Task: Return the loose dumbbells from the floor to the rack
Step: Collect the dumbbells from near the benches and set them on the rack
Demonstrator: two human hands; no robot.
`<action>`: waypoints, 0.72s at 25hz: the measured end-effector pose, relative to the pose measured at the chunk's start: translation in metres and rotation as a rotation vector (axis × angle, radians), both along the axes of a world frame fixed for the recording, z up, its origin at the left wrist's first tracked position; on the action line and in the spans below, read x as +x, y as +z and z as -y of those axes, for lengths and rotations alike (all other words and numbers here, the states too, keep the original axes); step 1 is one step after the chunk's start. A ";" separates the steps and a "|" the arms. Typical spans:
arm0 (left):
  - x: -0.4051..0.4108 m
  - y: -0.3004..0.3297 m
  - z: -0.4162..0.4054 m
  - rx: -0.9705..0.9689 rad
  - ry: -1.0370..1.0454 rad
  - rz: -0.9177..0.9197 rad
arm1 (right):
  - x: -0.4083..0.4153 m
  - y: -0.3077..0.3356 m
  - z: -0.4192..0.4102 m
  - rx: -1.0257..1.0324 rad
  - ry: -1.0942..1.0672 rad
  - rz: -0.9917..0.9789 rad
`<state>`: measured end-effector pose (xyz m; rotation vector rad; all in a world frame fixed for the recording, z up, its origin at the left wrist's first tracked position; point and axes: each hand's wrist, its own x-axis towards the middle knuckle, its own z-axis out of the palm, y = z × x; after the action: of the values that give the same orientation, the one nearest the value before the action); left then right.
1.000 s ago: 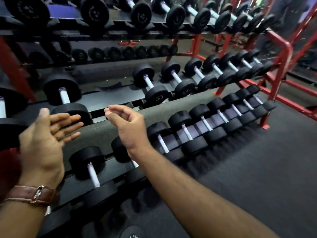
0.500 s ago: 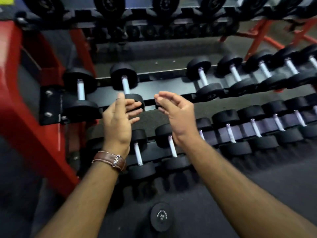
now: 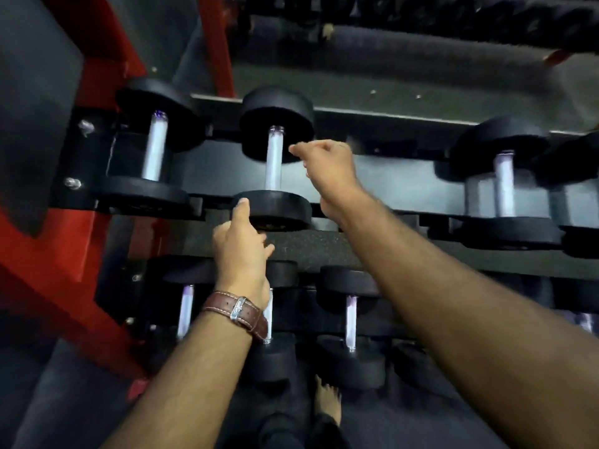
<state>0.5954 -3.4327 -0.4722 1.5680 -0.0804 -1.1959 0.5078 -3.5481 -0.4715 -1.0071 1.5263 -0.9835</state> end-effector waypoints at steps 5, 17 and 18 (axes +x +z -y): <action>-0.013 -0.044 0.059 0.112 0.076 -0.277 | 0.036 -0.070 0.080 0.487 0.196 0.176; -0.053 -0.031 0.087 0.134 0.280 -0.349 | 0.036 -0.067 0.096 0.529 0.106 0.165; -0.064 -0.030 0.083 0.150 0.279 -0.355 | 0.025 -0.065 0.094 0.522 0.085 0.161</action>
<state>0.5314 -3.5161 -0.5017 1.4146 0.4546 -1.2579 0.5331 -3.6420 -0.5370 -0.6000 1.4833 -0.5452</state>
